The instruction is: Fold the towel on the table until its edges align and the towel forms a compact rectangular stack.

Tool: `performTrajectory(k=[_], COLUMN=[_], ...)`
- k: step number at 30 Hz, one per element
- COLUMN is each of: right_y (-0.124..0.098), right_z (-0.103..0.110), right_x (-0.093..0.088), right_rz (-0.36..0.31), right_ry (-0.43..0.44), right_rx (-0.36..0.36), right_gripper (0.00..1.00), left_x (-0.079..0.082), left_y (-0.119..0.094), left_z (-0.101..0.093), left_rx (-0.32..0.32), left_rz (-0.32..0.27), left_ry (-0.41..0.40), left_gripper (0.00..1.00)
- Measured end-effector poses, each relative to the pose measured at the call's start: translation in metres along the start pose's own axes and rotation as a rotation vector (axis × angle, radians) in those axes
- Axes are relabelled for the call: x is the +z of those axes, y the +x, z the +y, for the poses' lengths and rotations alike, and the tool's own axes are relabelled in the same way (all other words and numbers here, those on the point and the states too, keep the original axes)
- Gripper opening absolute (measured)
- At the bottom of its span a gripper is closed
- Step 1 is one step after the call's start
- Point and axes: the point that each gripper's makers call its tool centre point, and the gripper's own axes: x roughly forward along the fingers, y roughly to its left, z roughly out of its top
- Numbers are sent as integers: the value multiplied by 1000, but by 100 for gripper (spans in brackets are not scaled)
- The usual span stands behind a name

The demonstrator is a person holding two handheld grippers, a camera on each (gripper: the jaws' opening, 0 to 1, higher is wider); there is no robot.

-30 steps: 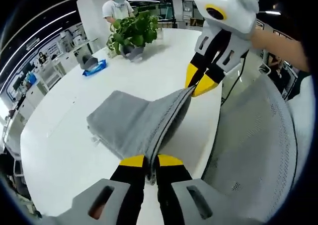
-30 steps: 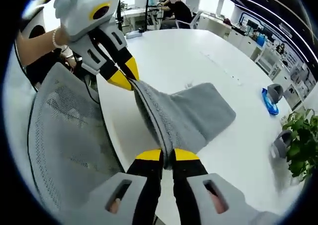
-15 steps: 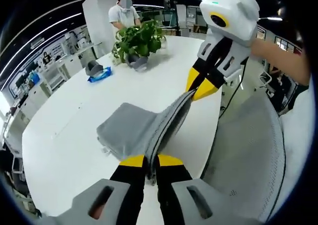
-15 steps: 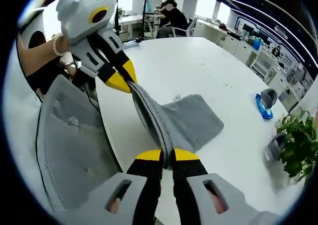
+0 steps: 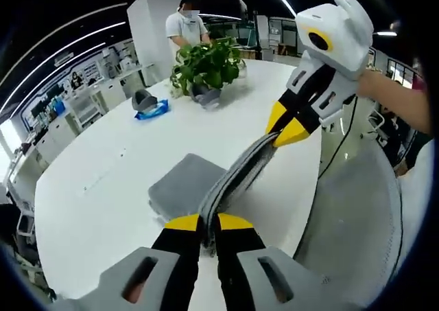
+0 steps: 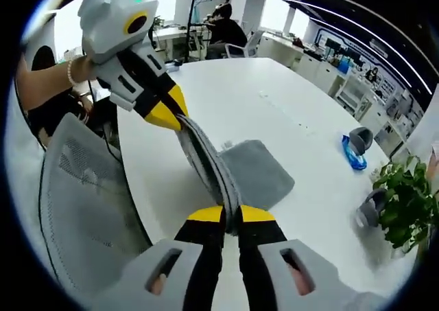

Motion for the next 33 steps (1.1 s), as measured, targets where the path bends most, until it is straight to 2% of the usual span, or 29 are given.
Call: performTrajectory(k=[6,20,33], right_y=[6,32,71], right_z=[-20,-63,-100], right_x=[10,19,15], right_rz=[-18,-21,-9], right_ry=[8,43,89], right_rx=[-44,-127,-150], right_gripper=[4,3,3], left_x=[10,27,22], left_y=[8,44,87], left_z=[17,52,78], left_rx=[36,91,93], left_rz=[-30,-53,-14], left_ry=[-68,-121,-165], left_gripper=[8,8,8])
